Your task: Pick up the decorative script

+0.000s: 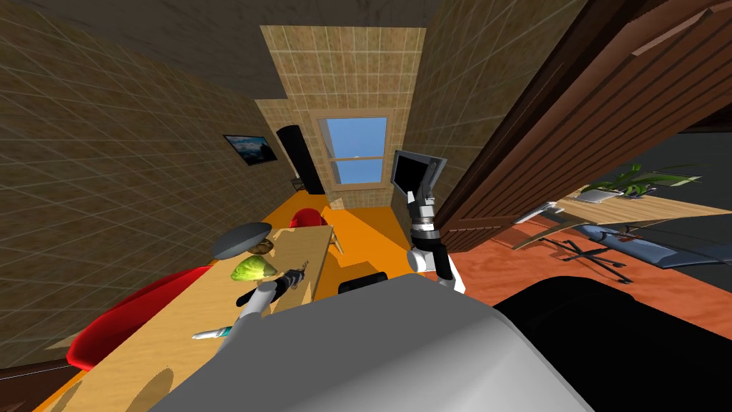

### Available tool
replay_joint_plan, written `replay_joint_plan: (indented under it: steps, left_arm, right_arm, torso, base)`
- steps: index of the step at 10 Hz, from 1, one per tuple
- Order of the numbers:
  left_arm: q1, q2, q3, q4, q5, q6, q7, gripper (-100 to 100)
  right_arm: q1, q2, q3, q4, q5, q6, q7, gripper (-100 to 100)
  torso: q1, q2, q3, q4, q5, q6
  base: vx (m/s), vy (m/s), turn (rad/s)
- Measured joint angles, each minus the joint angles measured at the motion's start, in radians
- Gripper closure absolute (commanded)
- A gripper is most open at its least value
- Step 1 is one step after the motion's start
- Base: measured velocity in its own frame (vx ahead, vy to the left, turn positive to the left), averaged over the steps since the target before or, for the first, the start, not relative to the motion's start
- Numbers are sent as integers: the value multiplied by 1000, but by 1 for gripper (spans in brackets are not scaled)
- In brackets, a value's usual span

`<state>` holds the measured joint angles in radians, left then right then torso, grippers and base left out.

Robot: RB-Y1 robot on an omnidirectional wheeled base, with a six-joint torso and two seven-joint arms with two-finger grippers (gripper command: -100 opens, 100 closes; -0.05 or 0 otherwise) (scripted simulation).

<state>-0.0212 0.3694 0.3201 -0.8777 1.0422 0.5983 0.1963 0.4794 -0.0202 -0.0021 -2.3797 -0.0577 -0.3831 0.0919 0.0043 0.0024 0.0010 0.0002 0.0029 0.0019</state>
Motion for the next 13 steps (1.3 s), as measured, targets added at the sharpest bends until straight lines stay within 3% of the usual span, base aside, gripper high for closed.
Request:
replay_joint_plan:
  steps: [13]
  left_arm:
    - [-150, 109, -309, 117, -1, -145, 335, 100]
  right_arm:
    - [0, 0, 0, 0, 0, 0, 0, 0]
  torso:
    - [-1, 1, 1, 0, -1, -1]
  base:
    - [-76, 23, -42]
